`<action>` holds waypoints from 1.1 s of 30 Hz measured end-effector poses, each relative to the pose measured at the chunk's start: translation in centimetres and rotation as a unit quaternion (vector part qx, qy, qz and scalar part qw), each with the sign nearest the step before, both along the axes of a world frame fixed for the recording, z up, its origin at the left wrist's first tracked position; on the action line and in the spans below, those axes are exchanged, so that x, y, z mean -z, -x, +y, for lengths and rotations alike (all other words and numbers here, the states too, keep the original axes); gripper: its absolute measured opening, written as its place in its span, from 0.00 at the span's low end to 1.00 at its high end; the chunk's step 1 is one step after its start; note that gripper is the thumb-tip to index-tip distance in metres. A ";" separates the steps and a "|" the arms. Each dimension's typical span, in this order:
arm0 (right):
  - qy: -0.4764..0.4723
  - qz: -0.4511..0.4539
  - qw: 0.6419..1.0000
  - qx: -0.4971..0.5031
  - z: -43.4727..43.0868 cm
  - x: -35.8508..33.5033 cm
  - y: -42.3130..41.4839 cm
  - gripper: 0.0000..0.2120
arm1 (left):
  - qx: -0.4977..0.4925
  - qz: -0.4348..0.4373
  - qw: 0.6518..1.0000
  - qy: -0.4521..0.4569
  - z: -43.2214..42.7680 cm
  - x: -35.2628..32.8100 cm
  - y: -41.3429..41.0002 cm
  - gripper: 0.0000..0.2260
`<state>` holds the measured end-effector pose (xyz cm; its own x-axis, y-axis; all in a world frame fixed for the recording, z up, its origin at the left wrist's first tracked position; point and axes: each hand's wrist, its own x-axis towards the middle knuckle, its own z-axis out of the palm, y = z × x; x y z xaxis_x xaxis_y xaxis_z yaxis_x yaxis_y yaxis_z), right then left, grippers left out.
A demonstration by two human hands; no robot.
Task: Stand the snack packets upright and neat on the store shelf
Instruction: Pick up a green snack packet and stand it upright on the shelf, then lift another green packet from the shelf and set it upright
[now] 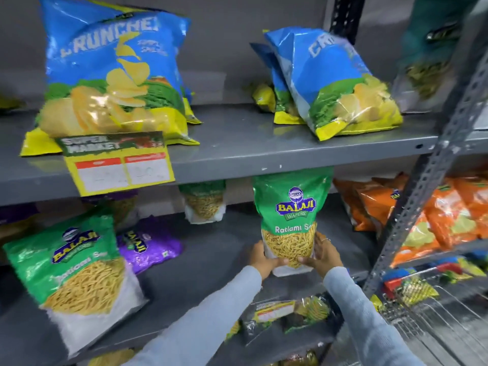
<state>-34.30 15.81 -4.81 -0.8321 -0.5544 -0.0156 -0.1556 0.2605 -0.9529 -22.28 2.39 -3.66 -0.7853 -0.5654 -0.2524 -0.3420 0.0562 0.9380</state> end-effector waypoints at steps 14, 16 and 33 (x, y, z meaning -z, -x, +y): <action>-0.144 0.002 0.987 0.076 2.1 2.0 6.2 0.39 | -0.010 -0.004 0.999 0.053 3.0 1.6 7.8 0.30; -0.165 0.018 0.982 0.094 1.9 0.9 4.0 0.40 | -0.013 0.002 0.998 0.060 1.7 1.5 7.1 0.36; -0.294 0.315 0.868 -0.246 -11.8 5.8 -24.2 0.44 | -0.225 0.016 0.928 0.296 -8.5 -1.3 -21.9 0.11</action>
<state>-10.10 4.01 -10.58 -0.4427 -0.8956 -0.0439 -0.8278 0.4271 -0.3637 -0.37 -6.13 -2.40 -0.4380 -0.8699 0.2267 -0.4273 0.4234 0.7989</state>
